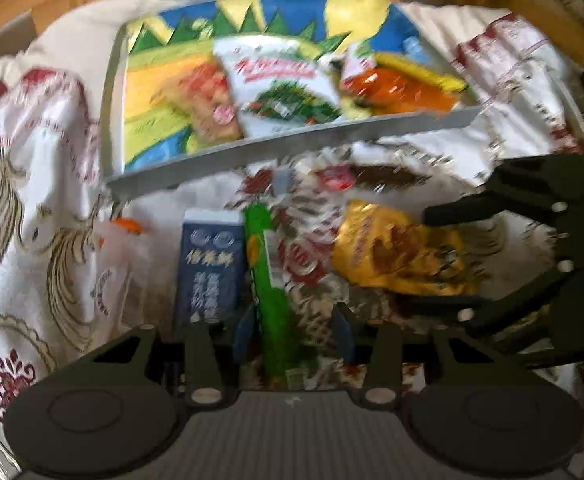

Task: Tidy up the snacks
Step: 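Close the left tool on the green sausage stick while the right tool grasps the gold jerky bag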

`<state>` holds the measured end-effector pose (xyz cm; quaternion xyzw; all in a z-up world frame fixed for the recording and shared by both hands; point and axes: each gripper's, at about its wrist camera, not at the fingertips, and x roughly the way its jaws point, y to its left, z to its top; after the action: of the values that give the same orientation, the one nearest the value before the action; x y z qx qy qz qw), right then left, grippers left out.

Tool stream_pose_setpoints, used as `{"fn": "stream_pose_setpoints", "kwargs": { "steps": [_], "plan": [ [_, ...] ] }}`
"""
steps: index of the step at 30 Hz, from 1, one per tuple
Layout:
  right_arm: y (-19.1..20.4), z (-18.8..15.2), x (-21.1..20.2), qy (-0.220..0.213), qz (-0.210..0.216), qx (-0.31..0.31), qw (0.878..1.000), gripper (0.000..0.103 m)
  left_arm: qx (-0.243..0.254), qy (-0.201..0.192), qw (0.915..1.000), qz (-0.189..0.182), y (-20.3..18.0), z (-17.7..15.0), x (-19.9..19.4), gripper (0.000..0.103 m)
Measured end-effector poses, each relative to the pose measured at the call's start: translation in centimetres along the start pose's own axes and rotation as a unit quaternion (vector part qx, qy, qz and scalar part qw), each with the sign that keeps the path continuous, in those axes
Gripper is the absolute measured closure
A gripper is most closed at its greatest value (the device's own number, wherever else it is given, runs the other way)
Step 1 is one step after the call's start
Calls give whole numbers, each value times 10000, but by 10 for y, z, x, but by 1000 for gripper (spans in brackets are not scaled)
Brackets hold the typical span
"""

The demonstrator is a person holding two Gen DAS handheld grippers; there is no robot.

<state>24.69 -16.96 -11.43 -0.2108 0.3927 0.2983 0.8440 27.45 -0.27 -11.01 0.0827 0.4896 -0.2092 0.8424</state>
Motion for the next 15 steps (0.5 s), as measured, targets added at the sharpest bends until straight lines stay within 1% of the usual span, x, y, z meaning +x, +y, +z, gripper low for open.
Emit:
{"fn": "stream_pose_setpoints", "kwargs": {
  "steps": [3,5,7,10,13,14,15],
  "plan": [
    [2,0,1,11,-31,-32,10000,35,-129,20,9999,-43,4,1,3,60],
    [2,-1,2,6,-48,2,10000,32,-160,9,9999,-49,4,2,4,60],
    [1,-2,4,8,-108,50,9999,25,-204,28,9998,-64,6,3,6,60],
    [-5,-2,8,1,-51,292,9996,22,-362,30,9993,-102,9,4,6,60],
    [-4,-2,9,-4,-79,322,9995,23,-396,48,9992,-91,8,3,4,60],
    [-3,-1,8,-14,-82,263,9996,26,-388,47,9992,-76,8,3,4,60],
    [-1,-1,7,-35,-79,204,9998,34,-343,59,9994,-59,6,3,4,60]
  ]
}}
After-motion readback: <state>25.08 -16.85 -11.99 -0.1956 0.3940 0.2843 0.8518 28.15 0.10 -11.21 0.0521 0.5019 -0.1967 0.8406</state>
